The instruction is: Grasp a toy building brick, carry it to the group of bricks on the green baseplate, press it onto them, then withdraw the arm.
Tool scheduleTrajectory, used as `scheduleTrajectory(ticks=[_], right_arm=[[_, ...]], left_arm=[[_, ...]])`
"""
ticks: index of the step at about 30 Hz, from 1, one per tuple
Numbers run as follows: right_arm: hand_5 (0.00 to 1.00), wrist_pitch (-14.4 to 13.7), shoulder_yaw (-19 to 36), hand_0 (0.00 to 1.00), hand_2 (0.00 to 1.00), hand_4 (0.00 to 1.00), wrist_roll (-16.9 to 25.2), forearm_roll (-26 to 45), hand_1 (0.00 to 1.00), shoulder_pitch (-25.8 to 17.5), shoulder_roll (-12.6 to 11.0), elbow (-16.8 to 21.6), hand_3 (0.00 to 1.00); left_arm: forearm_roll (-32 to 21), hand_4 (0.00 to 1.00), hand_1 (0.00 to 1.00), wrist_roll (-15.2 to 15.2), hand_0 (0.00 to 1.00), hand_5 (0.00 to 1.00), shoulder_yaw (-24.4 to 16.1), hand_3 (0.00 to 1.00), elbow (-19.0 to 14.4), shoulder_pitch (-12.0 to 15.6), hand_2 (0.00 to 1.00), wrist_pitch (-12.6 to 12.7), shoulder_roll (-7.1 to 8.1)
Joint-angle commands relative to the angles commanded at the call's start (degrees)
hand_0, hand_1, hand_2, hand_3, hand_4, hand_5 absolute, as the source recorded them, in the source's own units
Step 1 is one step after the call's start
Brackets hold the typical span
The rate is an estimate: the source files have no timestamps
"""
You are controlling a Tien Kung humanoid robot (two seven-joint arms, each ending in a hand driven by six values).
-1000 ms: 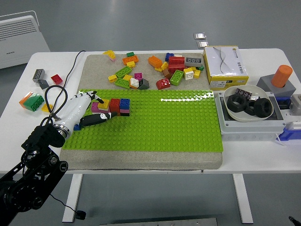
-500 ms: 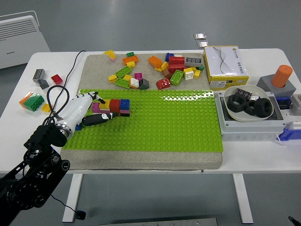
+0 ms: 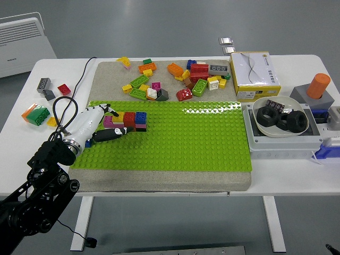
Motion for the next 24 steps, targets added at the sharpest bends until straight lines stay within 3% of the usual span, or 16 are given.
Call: scheduleTrajectory(ticks=[24], right_arm=[[0.964,0.0,0.0,0.518,0.624,0.826,0.1,0.0,0.617,-0.1,0.0,0.0,0.779]], left_arm=[[-1.4,0.996,0.942,0.2,0.97,0.758,0.5,0.651,0.6,0.2,0.94,0.2,-0.19]])
